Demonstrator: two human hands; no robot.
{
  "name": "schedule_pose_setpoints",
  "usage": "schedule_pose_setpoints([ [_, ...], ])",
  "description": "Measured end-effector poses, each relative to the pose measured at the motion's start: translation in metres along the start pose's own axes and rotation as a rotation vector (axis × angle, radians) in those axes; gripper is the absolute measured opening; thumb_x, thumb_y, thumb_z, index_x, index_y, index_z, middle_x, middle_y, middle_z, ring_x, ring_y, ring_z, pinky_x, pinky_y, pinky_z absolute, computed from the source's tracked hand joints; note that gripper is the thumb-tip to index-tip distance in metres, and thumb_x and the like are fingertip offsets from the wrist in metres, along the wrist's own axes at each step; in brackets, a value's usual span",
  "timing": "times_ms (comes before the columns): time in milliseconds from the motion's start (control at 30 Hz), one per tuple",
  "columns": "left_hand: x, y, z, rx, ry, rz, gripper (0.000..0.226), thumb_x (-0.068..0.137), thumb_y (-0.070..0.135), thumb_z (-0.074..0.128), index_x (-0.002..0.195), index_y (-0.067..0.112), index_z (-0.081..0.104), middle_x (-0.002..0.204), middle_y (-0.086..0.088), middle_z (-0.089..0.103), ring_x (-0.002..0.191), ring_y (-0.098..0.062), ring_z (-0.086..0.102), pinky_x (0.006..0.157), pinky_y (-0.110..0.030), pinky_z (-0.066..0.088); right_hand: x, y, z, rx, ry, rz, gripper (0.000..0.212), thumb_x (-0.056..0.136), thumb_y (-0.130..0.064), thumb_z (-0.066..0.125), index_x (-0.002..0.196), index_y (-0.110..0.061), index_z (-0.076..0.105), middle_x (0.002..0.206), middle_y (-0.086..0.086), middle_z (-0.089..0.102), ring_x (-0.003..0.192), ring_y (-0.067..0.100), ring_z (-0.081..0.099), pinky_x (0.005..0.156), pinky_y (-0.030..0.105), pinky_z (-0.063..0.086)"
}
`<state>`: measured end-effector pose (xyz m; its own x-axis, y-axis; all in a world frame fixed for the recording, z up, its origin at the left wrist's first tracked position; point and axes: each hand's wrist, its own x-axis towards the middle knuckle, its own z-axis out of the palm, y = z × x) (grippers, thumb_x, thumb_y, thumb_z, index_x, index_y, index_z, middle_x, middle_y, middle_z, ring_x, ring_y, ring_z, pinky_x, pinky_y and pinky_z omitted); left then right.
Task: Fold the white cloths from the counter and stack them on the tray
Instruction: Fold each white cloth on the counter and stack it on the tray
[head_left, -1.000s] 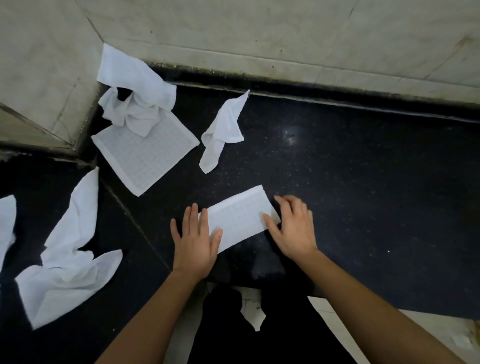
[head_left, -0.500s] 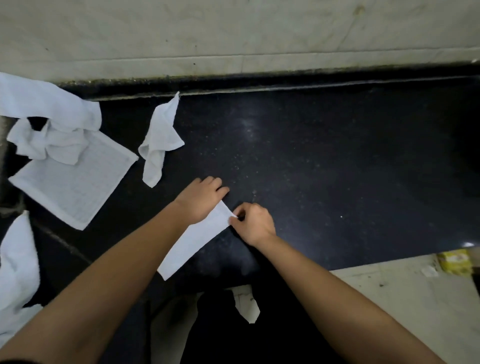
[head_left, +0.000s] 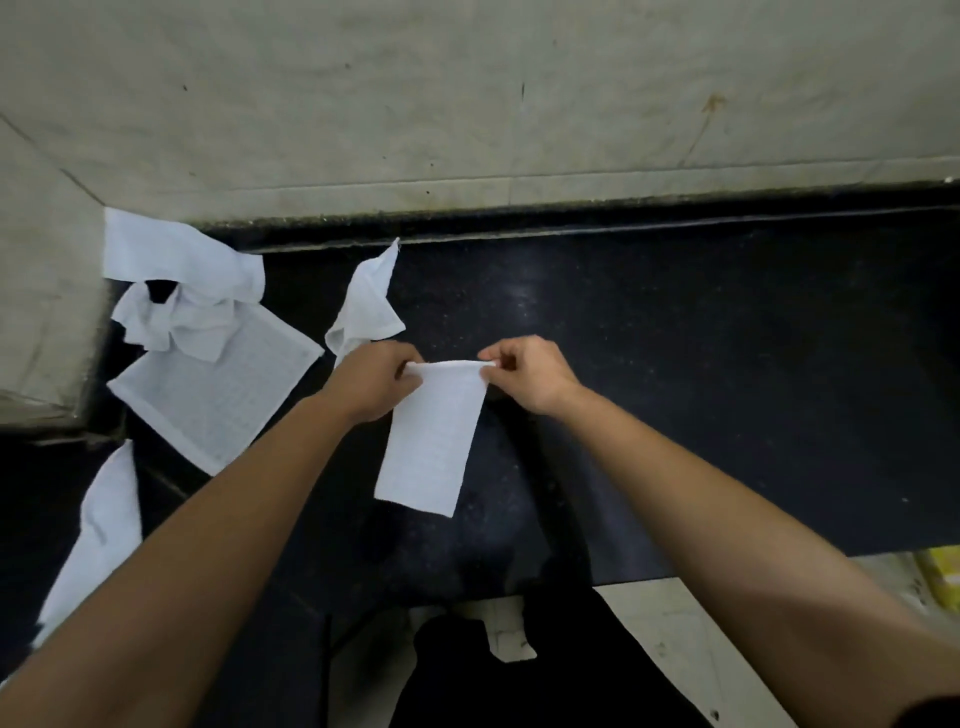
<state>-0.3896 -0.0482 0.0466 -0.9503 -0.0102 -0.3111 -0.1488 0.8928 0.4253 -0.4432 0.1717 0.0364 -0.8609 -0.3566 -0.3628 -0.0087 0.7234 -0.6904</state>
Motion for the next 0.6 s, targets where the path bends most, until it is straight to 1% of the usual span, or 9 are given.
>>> schedule_pose_setpoints([
  [100, -0.007, -0.01, -0.011, -0.013, 0.156, 0.024, 0.013, 0.095, 0.024, 0.062, 0.105, 0.022, 0.069, 0.099, 0.007, 0.061, 0.088, -0.011, 0.053, 0.077, -0.026, 0.04, 0.004, -0.021, -0.009, -0.073, 0.002, -0.104, 0.011, 0.09, -0.026, 0.067, 0.093, -0.034, 0.074, 0.092, -0.017, 0.069, 0.087, 0.004, 0.065, 0.079, 0.029, 0.056],
  [200, -0.019, -0.027, -0.006, -0.003, 0.236, 0.084, 0.01, 0.092, 0.021, 0.065, 0.1, 0.02, 0.071, 0.101, 0.002, 0.064, 0.093, -0.015, 0.057, 0.078, -0.028, 0.044, -0.001, -0.026, -0.003, -0.155, -0.015, -0.207, 0.008, 0.091, -0.027, 0.067, 0.092, -0.034, 0.071, 0.097, -0.013, 0.066, 0.087, 0.007, 0.062, 0.078, 0.031, 0.055],
  [300, -0.037, -0.046, 0.014, 0.024, 0.262, 0.131, 0.015, 0.089, 0.019, 0.069, 0.104, 0.018, 0.072, 0.103, 0.0, 0.066, 0.094, -0.018, 0.06, 0.078, -0.035, 0.052, -0.012, -0.016, 0.018, -0.231, -0.04, -0.245, 0.008, 0.09, -0.029, 0.065, 0.095, -0.032, 0.071, 0.097, -0.009, 0.063, 0.086, 0.012, 0.061, 0.078, 0.034, 0.054],
  [367, -0.05, -0.056, 0.032, 0.059, 0.274, 0.157, 0.02, 0.086, 0.016, 0.072, 0.106, 0.014, 0.074, 0.104, -0.003, 0.067, 0.093, -0.023, 0.063, 0.075, -0.039, 0.055, -0.022, -0.007, 0.035, -0.277, -0.061, -0.266, 0.012, 0.091, -0.026, 0.063, 0.099, -0.028, 0.072, 0.099, -0.007, 0.063, 0.087, 0.015, 0.062, 0.078, 0.035, 0.054],
  [433, -0.061, -0.064, 0.049, 0.095, 0.278, 0.19, 0.023, 0.081, 0.012, 0.077, 0.104, 0.011, 0.075, 0.103, -0.006, 0.068, 0.088, -0.027, 0.065, 0.07, -0.041, 0.058, -0.032, 0.003, 0.052, -0.339, -0.076, -0.301, 0.016, 0.092, -0.023, 0.061, 0.104, -0.024, 0.071, 0.104, -0.004, 0.063, 0.09, 0.019, 0.063, 0.077, 0.035, 0.053],
  [500, -0.07, -0.071, 0.063, 0.124, 0.267, 0.212, 0.025, 0.076, 0.009, 0.081, 0.101, 0.011, 0.077, 0.101, -0.008, 0.07, 0.083, -0.029, 0.066, 0.065, -0.041, 0.058, -0.041, 0.012, 0.066, -0.4, -0.085, -0.33, 0.019, 0.094, -0.022, 0.059, 0.108, -0.023, 0.071, 0.11, -0.002, 0.064, 0.095, 0.02, 0.063, 0.076, 0.032, 0.051],
  [600, -0.081, -0.08, 0.079, 0.15, 0.249, 0.254, 0.028, 0.074, 0.004, 0.082, 0.101, 0.009, 0.077, 0.1, -0.011, 0.071, 0.077, -0.031, 0.067, 0.06, -0.041, 0.058, -0.05, 0.023, 0.081, -0.461, -0.117, -0.351, 0.022, 0.095, -0.024, 0.056, 0.113, -0.022, 0.069, 0.116, -0.002, 0.064, 0.1, 0.021, 0.064, 0.079, 0.032, 0.049],
])
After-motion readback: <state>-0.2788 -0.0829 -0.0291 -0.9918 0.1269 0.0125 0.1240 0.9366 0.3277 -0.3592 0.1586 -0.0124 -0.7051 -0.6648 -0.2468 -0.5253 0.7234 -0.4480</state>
